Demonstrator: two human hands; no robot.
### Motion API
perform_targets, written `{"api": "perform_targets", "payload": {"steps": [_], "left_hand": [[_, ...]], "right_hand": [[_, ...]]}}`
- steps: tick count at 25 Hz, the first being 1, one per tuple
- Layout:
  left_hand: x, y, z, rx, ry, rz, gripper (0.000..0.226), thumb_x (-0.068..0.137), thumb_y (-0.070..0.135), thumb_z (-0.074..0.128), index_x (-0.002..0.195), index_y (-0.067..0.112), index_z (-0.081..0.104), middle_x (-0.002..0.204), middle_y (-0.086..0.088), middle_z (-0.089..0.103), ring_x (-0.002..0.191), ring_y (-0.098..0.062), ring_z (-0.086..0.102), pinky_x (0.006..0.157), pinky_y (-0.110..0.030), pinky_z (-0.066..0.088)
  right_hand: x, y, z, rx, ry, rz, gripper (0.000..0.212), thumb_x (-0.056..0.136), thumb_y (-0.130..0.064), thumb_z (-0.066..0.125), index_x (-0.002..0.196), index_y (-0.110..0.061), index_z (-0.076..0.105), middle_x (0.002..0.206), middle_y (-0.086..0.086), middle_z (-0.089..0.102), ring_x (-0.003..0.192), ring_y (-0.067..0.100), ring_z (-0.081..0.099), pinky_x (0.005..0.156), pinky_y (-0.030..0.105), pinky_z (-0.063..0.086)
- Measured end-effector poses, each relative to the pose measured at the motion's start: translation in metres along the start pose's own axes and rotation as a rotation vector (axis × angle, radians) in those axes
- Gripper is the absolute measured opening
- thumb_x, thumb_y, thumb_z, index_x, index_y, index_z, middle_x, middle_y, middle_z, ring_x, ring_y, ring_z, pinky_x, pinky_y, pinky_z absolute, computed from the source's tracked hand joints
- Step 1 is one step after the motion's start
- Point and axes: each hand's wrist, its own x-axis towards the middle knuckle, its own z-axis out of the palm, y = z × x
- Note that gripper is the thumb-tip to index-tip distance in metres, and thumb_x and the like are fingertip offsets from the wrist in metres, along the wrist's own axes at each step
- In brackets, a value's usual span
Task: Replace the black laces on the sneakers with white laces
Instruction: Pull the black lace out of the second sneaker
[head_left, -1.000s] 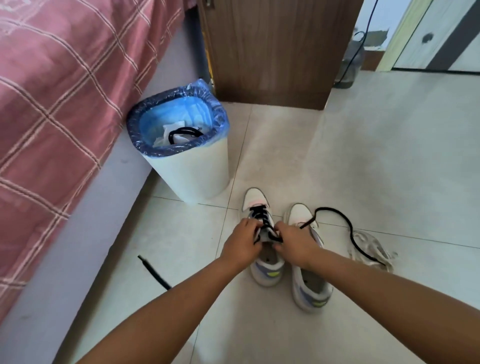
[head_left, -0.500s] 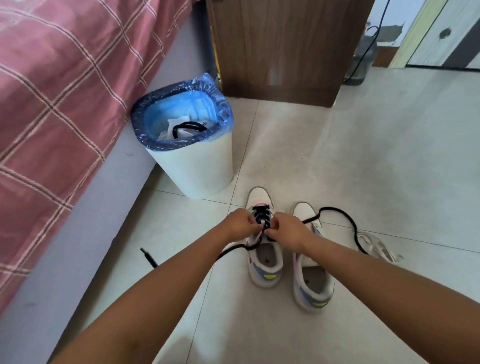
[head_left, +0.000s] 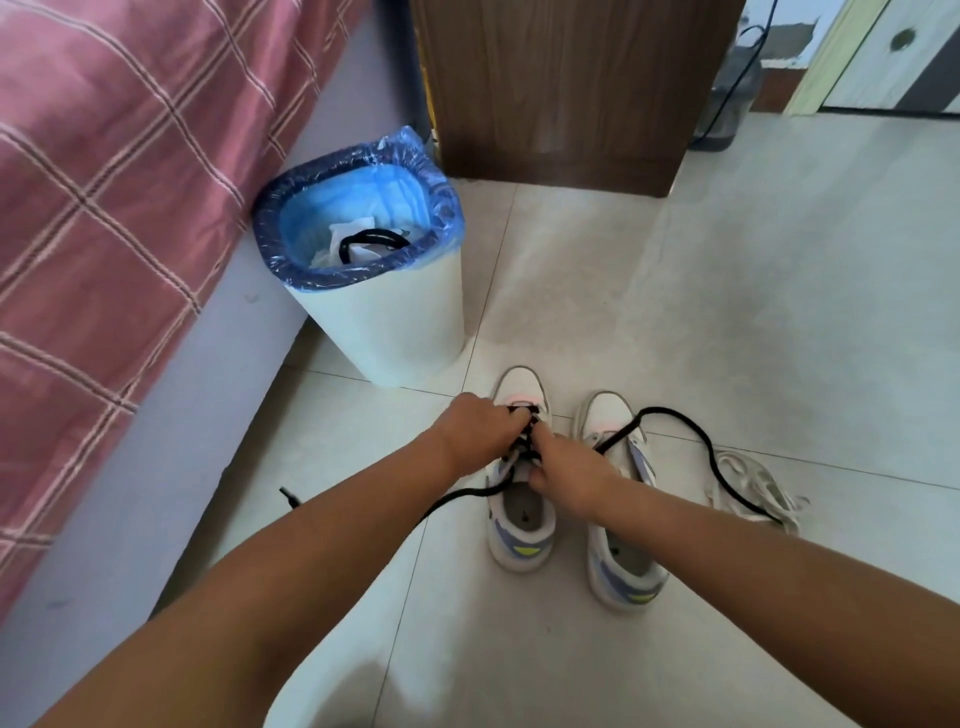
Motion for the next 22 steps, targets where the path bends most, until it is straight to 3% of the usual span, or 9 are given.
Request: {"api": "perform_targets", "payload": {"steps": [3, 5, 8, 11, 12, 14, 17, 20, 22], "left_hand": [[-0.004, 0.005, -0.001, -1.056, -0.353, -0.606, 0.028, 0.092, 0.036, 0.048, 0.087, 0.01, 0.053, 0.077, -0.006, 0.059, 0.066, -0.023, 0.054, 0.058, -0.025, 0.033], [-0.003, 0.008, 0.002, -1.426, -0.523, -0.672, 0.036, 0.096, 0.035, 0.041, 0.075, 0.008, 0.051, 0.062, -0.008, 0.053, 0.052, -0.018, 0.04, 0.051, -0.022, 0.026], [-0.004, 0.0, 0.004, -0.646, -0.303, -0.333, 0.023, 0.094, 0.022, 0.045, 0.101, 0.006, 0.06, 0.095, -0.011, 0.063, 0.079, -0.025, 0.058, 0.061, -0.025, 0.037], [-0.008, -0.004, 0.009, 0.153, 0.129, -0.107, 0.027, 0.062, 0.021, 0.079, 0.084, 0.011, 0.066, 0.077, -0.005, 0.063, 0.065, -0.02, 0.063, 0.051, -0.024, 0.036], [-0.011, -0.001, 0.009, 0.098, 0.077, -0.182, 0.027, 0.063, 0.026, 0.079, 0.082, 0.012, 0.065, 0.075, -0.005, 0.062, 0.064, -0.021, 0.063, 0.051, -0.024, 0.037], [-0.01, 0.004, 0.011, -0.553, -0.12, -0.473, 0.027, 0.09, 0.036, 0.053, 0.087, 0.01, 0.058, 0.085, -0.008, 0.06, 0.076, -0.025, 0.06, 0.062, -0.026, 0.038], [-0.01, 0.008, 0.014, -1.365, -0.42, -0.612, 0.034, 0.096, 0.034, 0.04, 0.072, 0.01, 0.045, 0.068, -0.007, 0.047, 0.053, -0.019, 0.042, 0.05, -0.022, 0.029], [-0.012, 0.003, 0.018, -1.16, -0.287, -0.43, 0.026, 0.094, 0.021, 0.042, 0.07, 0.012, 0.046, 0.07, -0.007, 0.048, 0.059, -0.021, 0.046, 0.053, -0.025, 0.031], [-0.012, -0.009, 0.017, -0.521, -0.184, -0.34, 0.016, 0.093, 0.016, 0.042, 0.088, 0.012, 0.057, 0.088, -0.005, 0.06, 0.083, -0.025, 0.06, 0.067, -0.029, 0.039]], "right_hand": [[0.0, -0.004, -0.001, -0.153, 0.026, 0.024, 0.034, 0.094, -0.021, 0.045, 0.125, -0.01, 0.033, 0.113, 0.013, 0.058, 0.096, 0.035, 0.06, 0.067, 0.036, 0.04], [0.0, -0.006, -0.001, -0.157, 0.027, 0.032, 0.034, 0.094, -0.02, 0.044, 0.125, -0.01, 0.033, 0.113, 0.014, 0.059, 0.098, 0.036, 0.06, 0.066, 0.035, 0.039], [0.0, -0.006, -0.001, -0.119, 0.024, 0.043, 0.034, 0.093, -0.016, 0.044, 0.125, -0.01, 0.033, 0.112, 0.014, 0.058, 0.096, 0.036, 0.059, 0.065, 0.036, 0.037], [-0.001, -0.007, 0.004, -0.109, 0.015, 0.048, 0.034, 0.094, -0.005, 0.04, 0.126, -0.008, 0.032, 0.113, 0.017, 0.055, 0.095, 0.036, 0.059, 0.066, 0.037, 0.039], [0.0, -0.008, 0.006, -0.103, 0.016, 0.045, 0.034, 0.093, -0.002, 0.039, 0.126, -0.007, 0.031, 0.113, 0.018, 0.054, 0.095, 0.036, 0.059, 0.066, 0.038, 0.04], [0.0, -0.009, 0.007, -0.074, 0.019, 0.046, 0.033, 0.092, 0.0, 0.039, 0.123, -0.007, 0.032, 0.112, 0.019, 0.053, 0.095, 0.037, 0.059, 0.066, 0.039, 0.04], [0.0, -0.012, 0.006, -0.057, 0.023, 0.054, 0.032, 0.091, 0.001, 0.041, 0.121, -0.007, 0.034, 0.111, 0.018, 0.054, 0.094, 0.037, 0.059, 0.064, 0.037, 0.039], [-0.001, -0.013, 0.005, -0.059, 0.023, 0.058, 0.031, 0.091, 0.001, 0.04, 0.12, -0.008, 0.034, 0.111, 0.018, 0.054, 0.094, 0.037, 0.059, 0.065, 0.037, 0.039], [0.0, -0.011, 0.006, -0.051, 0.011, 0.065, 0.032, 0.09, 0.003, 0.04, 0.119, -0.007, 0.034, 0.111, 0.019, 0.054, 0.094, 0.037, 0.059, 0.065, 0.038, 0.039]]}}
